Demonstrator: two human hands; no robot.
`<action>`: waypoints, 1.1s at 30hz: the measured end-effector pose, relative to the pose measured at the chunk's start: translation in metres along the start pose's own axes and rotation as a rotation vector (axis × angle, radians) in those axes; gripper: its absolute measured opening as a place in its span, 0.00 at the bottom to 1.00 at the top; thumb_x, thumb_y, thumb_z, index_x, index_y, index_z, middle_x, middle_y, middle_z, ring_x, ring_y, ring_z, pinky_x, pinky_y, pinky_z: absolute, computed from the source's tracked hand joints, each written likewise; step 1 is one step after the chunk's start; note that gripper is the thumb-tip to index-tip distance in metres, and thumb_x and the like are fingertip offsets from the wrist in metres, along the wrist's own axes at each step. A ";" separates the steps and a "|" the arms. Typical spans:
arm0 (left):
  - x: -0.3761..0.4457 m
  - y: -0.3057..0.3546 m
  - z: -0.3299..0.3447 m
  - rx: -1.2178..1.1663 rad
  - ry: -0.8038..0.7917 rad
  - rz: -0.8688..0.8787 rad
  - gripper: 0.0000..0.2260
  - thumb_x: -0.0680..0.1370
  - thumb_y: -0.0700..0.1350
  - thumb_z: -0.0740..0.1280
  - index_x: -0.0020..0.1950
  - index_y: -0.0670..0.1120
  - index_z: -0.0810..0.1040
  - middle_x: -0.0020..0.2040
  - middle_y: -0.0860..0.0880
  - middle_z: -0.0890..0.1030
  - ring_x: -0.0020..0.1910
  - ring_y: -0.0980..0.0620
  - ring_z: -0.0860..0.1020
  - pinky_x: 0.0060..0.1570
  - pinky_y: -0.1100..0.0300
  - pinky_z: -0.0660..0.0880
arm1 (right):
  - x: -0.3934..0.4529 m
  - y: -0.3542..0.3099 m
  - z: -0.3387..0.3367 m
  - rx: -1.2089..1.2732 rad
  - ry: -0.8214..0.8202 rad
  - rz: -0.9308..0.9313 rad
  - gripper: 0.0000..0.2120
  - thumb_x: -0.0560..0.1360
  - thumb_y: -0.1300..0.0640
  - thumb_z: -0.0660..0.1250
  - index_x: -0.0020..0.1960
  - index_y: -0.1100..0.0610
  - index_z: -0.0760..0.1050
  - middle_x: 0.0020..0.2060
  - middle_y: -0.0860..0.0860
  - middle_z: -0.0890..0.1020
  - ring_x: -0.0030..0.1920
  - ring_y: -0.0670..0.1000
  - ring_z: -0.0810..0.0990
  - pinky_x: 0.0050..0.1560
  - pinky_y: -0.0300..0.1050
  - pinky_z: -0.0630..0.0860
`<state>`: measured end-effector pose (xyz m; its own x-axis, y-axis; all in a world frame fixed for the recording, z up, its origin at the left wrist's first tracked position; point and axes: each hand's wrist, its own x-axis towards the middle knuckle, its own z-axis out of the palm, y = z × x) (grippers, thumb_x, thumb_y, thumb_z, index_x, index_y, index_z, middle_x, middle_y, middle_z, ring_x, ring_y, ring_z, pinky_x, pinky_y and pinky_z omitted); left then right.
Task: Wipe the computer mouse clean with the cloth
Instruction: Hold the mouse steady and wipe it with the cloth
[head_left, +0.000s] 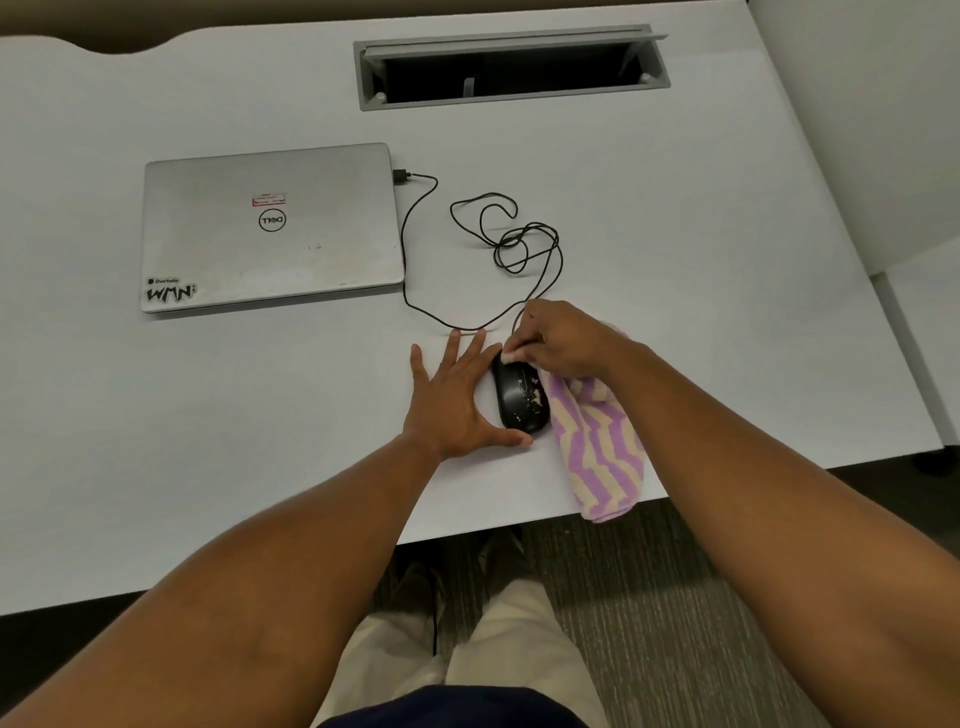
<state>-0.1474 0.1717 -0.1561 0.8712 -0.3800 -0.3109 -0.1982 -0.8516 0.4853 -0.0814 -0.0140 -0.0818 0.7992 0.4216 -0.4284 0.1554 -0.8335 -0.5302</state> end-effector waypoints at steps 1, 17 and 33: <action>0.000 0.000 0.000 0.000 0.001 -0.002 0.59 0.60 0.80 0.67 0.82 0.56 0.50 0.83 0.54 0.47 0.81 0.52 0.38 0.73 0.34 0.32 | 0.002 0.001 0.003 -0.003 0.039 0.025 0.12 0.76 0.52 0.70 0.57 0.53 0.83 0.50 0.50 0.74 0.54 0.50 0.74 0.55 0.44 0.71; 0.000 -0.001 0.001 0.002 0.011 -0.001 0.59 0.59 0.80 0.67 0.82 0.56 0.50 0.83 0.55 0.48 0.81 0.53 0.38 0.74 0.34 0.32 | 0.009 0.010 0.004 0.062 0.092 0.135 0.14 0.77 0.50 0.68 0.60 0.53 0.81 0.55 0.49 0.78 0.59 0.49 0.74 0.54 0.37 0.65; 0.000 -0.001 0.000 0.035 -0.008 -0.005 0.59 0.60 0.80 0.66 0.82 0.55 0.49 0.83 0.54 0.47 0.81 0.52 0.38 0.74 0.34 0.33 | 0.005 0.013 0.008 0.117 0.084 0.181 0.12 0.77 0.53 0.66 0.59 0.54 0.81 0.52 0.48 0.78 0.54 0.47 0.74 0.55 0.40 0.68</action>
<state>-0.1472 0.1722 -0.1568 0.8687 -0.3784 -0.3195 -0.2096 -0.8654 0.4551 -0.0807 -0.0198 -0.0969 0.8545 0.2338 -0.4639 -0.0588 -0.8436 -0.5337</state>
